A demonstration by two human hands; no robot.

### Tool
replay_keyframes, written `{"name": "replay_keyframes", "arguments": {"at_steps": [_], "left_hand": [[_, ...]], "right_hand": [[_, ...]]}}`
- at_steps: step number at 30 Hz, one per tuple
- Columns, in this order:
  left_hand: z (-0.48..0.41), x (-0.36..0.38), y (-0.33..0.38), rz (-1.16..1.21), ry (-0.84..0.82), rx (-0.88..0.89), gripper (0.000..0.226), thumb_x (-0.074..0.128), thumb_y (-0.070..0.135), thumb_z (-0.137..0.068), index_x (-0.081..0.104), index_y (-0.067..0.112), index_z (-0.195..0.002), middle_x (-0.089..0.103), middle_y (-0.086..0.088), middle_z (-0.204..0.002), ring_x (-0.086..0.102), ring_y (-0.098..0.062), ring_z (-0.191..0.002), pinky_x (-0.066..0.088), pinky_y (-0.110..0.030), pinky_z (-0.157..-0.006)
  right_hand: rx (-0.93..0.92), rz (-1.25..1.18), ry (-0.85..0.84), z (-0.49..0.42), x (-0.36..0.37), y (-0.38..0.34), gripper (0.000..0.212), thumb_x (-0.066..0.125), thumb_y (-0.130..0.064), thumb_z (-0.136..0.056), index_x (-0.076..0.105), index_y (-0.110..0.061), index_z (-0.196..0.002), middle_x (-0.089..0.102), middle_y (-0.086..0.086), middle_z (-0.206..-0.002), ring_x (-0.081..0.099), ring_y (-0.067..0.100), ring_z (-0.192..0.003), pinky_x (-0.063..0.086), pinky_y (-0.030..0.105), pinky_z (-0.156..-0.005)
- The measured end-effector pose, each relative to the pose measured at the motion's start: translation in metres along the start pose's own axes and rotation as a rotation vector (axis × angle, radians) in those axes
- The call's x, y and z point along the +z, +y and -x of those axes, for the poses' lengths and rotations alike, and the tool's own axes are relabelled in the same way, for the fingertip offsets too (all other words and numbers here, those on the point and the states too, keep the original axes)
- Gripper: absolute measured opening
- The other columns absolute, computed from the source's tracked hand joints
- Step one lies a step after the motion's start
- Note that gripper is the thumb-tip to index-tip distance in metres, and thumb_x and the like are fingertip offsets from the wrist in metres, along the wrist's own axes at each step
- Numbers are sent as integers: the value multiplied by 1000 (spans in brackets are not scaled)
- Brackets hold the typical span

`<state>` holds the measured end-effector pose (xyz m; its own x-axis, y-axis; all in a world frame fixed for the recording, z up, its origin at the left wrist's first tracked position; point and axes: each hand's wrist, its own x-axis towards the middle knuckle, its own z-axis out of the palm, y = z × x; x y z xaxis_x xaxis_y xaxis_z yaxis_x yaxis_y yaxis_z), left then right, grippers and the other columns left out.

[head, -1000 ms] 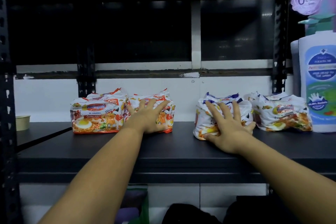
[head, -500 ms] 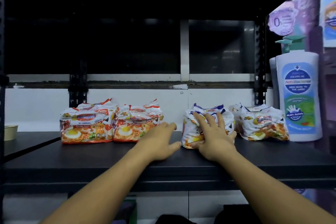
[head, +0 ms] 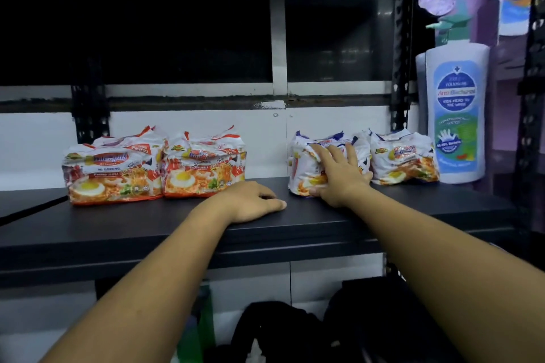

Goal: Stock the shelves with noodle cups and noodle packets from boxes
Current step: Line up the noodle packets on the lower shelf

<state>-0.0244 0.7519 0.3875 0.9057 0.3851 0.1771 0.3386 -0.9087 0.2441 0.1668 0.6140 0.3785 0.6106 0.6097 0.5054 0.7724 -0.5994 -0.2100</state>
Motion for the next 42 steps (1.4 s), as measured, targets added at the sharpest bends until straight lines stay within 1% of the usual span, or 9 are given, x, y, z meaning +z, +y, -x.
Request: {"name": "replay_keyframes", "arguments": {"at_steps": [4,8,16,22,27,31,36,39,42], "left_hand": [[-5,1,-3,10,15,2,45,54,61,-98,68,35,-132,61,9,-141,54,-14,-126,41,-31,-106],[-7,1,-4,15,4,-1,45,54,62,-98,68,35,-131,62,9,-138,54,-12,-120,42,-30,-99],[-10,3,-7,21,10,5,45,54,63,-97,68,36,-129,62,11,-136,55,-11,-118,44,-30,-98],[-13,3,-8,8,6,7,45,53,64,-97,67,36,-130,63,10,-135,56,-13,-118,46,-34,-103],[-13,3,-8,51,13,7,43,56,63,-95,69,36,-125,63,11,-131,56,-11,-117,47,-34,-103],[-13,3,-7,56,10,1,44,56,63,-95,68,36,-128,62,11,-135,55,-11,-120,45,-32,-103],[-13,3,-7,74,17,-1,42,58,62,-95,70,37,-126,63,13,-133,55,-10,-121,45,-33,-105],[-12,4,-8,79,28,4,41,59,60,-95,71,36,-125,64,13,-131,56,-10,-120,45,-32,-105],[-12,4,-8,79,30,1,40,59,61,-94,71,37,-124,64,13,-131,56,-10,-119,45,-32,-104]], "right_hand": [[-28,23,-52,-18,0,16,104,72,-54,-88,-5,-49,-158,-7,-14,-169,-22,26,-155,19,77,-112],[-60,52,-98,-42,5,32,109,71,-56,-87,-9,-42,-160,-7,-7,-170,-24,32,-154,12,69,-120],[-75,63,-67,-62,22,44,111,71,-61,-84,-11,-45,-158,-7,-8,-169,-25,33,-153,14,72,-117],[-42,51,-87,-58,17,42,106,70,-56,-89,-11,-49,-157,-14,-15,-168,-27,28,-153,17,80,-111],[-56,31,-46,-50,18,37,103,70,-48,-90,-9,-55,-155,-11,-17,-168,-28,26,-153,15,82,-109],[-69,101,-16,-46,17,35,104,66,-55,-89,-16,-55,-153,-13,-14,-169,-26,29,-153,7,83,-110],[-82,191,-2,-39,14,30,101,54,-71,-88,-25,-55,-151,-26,-5,-168,-28,31,-153,-1,82,-111],[-108,186,8,-34,14,25,99,49,-75,-89,-23,-53,-153,-26,-1,-168,-25,28,-154,0,78,-114],[-123,107,-60,-26,12,21,99,52,-72,-90,-20,-51,-155,-31,0,-166,-27,28,-154,1,71,-119]]}}
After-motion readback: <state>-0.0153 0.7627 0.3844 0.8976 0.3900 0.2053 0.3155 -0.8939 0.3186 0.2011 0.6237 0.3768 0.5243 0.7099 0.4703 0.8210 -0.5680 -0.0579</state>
